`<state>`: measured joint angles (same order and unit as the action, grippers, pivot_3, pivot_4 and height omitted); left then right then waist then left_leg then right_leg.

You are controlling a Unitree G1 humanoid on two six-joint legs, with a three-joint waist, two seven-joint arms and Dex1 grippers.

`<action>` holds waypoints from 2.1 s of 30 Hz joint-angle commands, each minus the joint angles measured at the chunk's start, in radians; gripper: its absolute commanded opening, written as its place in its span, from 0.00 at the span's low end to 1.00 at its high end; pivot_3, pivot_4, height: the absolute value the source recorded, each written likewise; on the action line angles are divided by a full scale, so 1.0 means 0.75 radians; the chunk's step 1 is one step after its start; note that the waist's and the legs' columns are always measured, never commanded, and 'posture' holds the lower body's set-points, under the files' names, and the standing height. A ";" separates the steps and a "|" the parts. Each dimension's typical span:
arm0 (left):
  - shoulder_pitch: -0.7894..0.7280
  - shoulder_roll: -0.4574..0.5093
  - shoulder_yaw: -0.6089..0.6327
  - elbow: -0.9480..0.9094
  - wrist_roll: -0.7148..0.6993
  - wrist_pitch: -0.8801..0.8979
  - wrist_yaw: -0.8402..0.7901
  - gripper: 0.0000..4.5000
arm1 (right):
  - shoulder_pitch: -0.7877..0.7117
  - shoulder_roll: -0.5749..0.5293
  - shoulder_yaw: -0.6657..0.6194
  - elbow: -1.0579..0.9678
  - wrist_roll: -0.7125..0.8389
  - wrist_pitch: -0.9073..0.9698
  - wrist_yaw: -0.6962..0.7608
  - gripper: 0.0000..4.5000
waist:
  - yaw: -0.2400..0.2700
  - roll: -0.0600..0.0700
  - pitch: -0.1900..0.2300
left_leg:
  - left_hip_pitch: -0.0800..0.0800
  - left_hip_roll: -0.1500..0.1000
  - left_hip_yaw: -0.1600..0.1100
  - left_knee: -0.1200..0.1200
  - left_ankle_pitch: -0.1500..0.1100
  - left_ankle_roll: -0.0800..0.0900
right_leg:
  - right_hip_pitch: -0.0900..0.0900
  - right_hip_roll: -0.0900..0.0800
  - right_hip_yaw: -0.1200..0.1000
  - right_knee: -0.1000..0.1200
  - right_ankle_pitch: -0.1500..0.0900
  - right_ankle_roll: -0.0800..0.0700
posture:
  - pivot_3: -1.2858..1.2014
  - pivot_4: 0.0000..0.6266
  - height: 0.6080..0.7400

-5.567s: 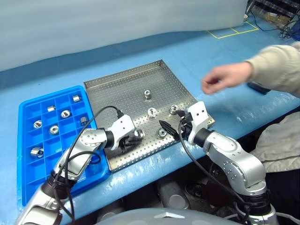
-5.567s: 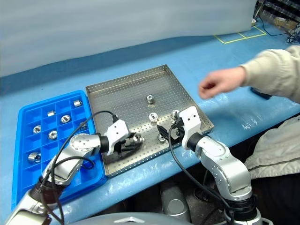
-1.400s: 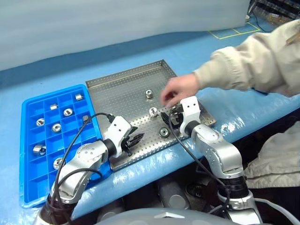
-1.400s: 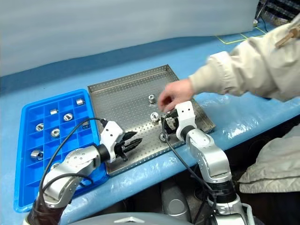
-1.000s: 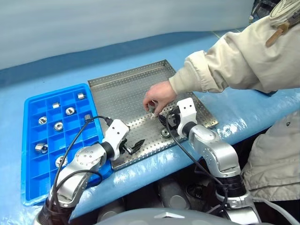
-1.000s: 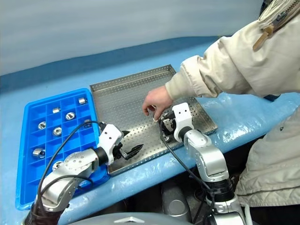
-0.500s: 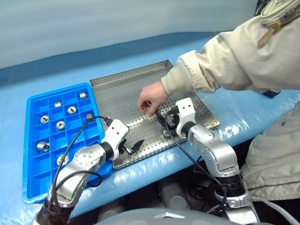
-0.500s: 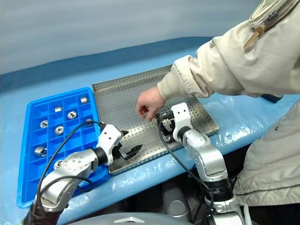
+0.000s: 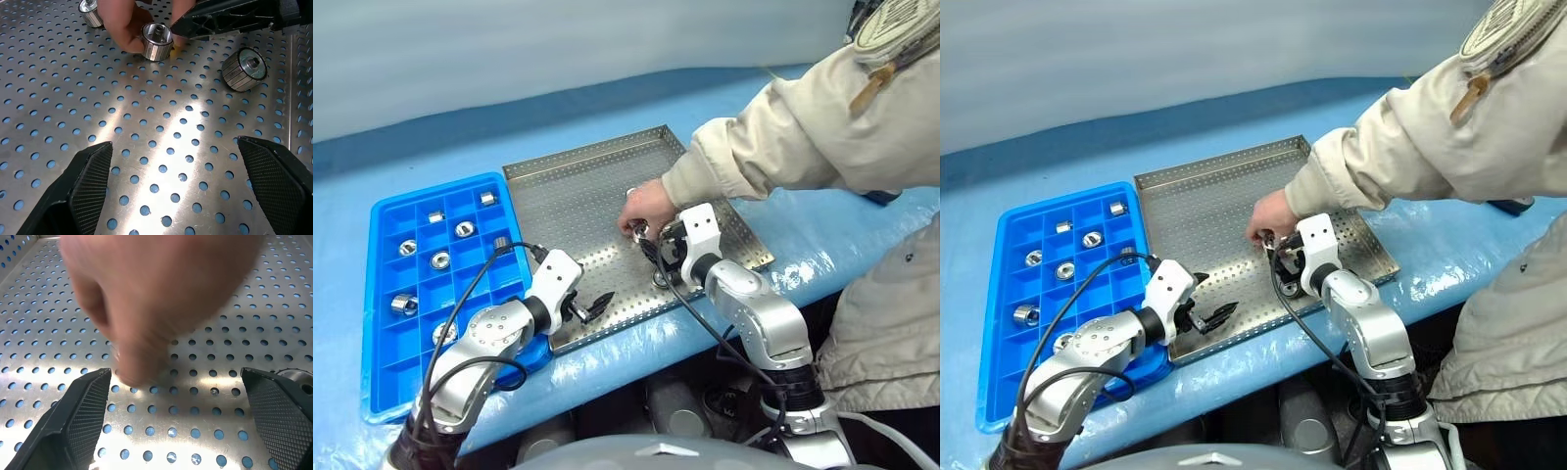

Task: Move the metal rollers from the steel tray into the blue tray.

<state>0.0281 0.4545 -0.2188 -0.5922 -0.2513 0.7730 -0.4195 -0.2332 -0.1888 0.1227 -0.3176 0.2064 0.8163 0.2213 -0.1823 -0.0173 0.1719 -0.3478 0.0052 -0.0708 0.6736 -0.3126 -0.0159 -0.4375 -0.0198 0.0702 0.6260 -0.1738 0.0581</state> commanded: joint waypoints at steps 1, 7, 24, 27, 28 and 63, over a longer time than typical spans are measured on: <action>0.005 0.007 0.006 -0.030 0.002 -0.027 -0.011 0.99 | -0.022 0.003 -0.001 -0.027 -0.002 -0.021 0.007 1.00 | 0.000 0.000 0.000 | 0.000 0.000 0.000 0.000 0.000 0.000 | 0.000 0.000 0.000 0.000 0.000 0.000 | 0.45 0.24 1.00; 0.010 0.009 0.005 -0.031 0.002 -0.028 -0.015 0.99 | -0.022 0.003 0.001 -0.026 -0.002 -0.019 0.011 1.00 | 0.000 0.000 0.000 | 0.000 0.000 0.000 0.000 0.000 0.000 | 0.000 0.000 0.000 0.000 0.000 0.000 | 0.45 0.24 1.00; -0.018 -0.126 0.200 -0.025 0.013 -0.132 0.148 0.99 | -0.204 0.073 0.064 0.132 -0.021 -0.104 0.045 1.00 | 0.007 0.000 0.000 | 0.001 0.000 0.001 0.000 0.000 0.000 | 0.000 0.000 0.001 0.001 0.003 0.005 | 0.47 0.24 1.00; -0.018 -0.150 0.249 -0.057 0.006 -0.145 0.168 0.99 | -0.273 0.106 0.094 0.220 -0.041 -0.146 0.055 1.00 | 0.015 0.000 0.000 | 0.001 0.000 0.001 0.000 0.000 0.000 | 0.000 0.000 0.001 0.001 0.004 0.005 | 0.49 0.24 1.00; -0.015 -0.153 0.267 -0.074 0.000 -0.144 0.174 0.99 | -0.293 0.121 0.100 0.256 -0.047 -0.162 0.056 1.00 | 0.022 0.000 0.000 | 0.000 0.000 0.000 0.000 0.000 0.000 | 0.000 0.000 0.000 0.001 0.004 0.005 | 0.49 0.24 1.00; 0.130 -0.180 0.326 -0.283 -0.023 -0.057 0.254 1.00 | -0.397 0.291 0.097 0.718 -0.171 -0.359 0.057 0.38 | 0.160 0.001 -0.001 | -0.001 -0.001 -0.001 -0.003 0.001 -0.001 | -0.003 -0.002 -0.003 0.001 0.008 -0.003 | 0.54 0.24 1.00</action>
<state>0.1258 0.3301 0.0054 -0.7504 -0.2598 0.7557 -0.2395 -0.5244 0.0241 0.1854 0.2837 0.0806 0.5492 0.2564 -0.0623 -0.0167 0.1715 -0.3489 0.0049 -0.0714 0.6717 -0.3122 -0.0166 -0.4400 -0.0212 0.0678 0.6267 -0.1679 0.0560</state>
